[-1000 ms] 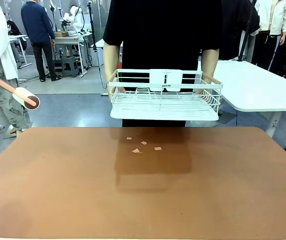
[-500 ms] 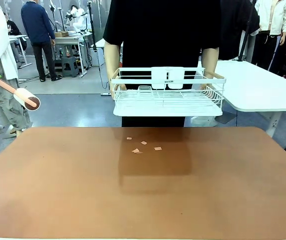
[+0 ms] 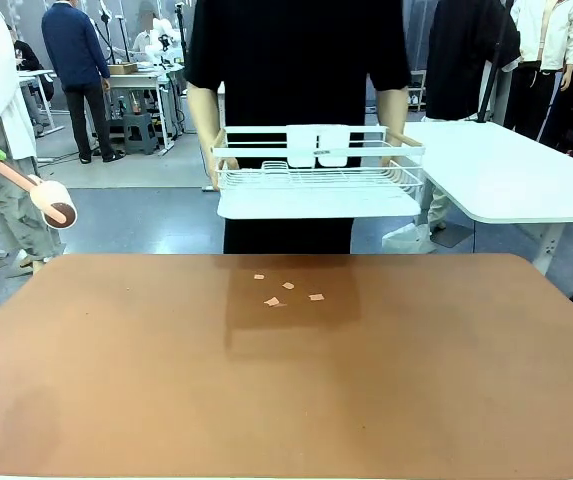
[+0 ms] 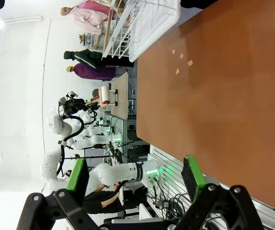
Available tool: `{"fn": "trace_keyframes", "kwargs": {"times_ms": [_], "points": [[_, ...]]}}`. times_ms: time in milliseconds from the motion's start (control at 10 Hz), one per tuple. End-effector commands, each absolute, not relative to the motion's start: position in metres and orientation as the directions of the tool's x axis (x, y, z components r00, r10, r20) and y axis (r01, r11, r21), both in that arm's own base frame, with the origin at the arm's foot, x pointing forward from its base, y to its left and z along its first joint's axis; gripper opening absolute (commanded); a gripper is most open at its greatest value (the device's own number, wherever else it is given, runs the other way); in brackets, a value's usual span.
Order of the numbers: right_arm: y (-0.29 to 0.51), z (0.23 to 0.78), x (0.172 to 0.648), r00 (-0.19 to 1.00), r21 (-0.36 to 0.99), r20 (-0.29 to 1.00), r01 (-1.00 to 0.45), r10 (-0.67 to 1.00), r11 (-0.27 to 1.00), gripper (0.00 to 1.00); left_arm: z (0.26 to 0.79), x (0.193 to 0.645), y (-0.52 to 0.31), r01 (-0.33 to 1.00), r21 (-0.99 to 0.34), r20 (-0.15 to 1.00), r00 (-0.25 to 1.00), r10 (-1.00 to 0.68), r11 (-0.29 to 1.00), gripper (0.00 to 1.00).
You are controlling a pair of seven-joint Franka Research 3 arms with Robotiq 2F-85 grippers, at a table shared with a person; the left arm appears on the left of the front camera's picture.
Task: Clean the table.
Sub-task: Clean the table with the Lint Roller when the human lifts the Dish drying rack.
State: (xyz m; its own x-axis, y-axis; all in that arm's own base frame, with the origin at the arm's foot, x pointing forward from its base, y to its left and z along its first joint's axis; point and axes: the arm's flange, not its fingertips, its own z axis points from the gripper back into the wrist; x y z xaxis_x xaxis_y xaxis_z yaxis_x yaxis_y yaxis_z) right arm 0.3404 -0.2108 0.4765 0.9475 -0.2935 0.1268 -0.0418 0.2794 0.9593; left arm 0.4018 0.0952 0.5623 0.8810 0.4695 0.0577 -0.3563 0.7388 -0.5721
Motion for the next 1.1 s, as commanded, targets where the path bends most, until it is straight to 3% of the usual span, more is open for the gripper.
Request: {"fn": "trace_keyframes", "kwargs": {"times_ms": [0,400,800,1000], "points": [[-0.211,0.478,0.338,0.948,0.961,0.134,-0.053,-0.288,0.272,1.0,0.567,0.408,0.108,-0.228,-0.594,0.098,0.932,0.35,0.771,0.22],[-0.211,0.478,0.338,0.948,0.961,0.134,-0.053,-0.288,0.272,1.0,0.534,0.432,0.119,-0.047,-0.675,0.079,0.988,0.136,0.736,0.22],[-0.211,0.478,0.338,0.948,0.961,0.134,-0.053,-0.288,0.272,1.0,0.504,0.458,0.116,-0.008,-0.746,0.059,0.995,0.078,0.666,0.22],[-0.211,0.478,0.338,0.948,0.961,0.134,-0.053,-0.288,0.272,1.0,0.498,0.453,0.109,-0.04,-0.703,0.057,0.992,0.112,0.71,0.22]]}}
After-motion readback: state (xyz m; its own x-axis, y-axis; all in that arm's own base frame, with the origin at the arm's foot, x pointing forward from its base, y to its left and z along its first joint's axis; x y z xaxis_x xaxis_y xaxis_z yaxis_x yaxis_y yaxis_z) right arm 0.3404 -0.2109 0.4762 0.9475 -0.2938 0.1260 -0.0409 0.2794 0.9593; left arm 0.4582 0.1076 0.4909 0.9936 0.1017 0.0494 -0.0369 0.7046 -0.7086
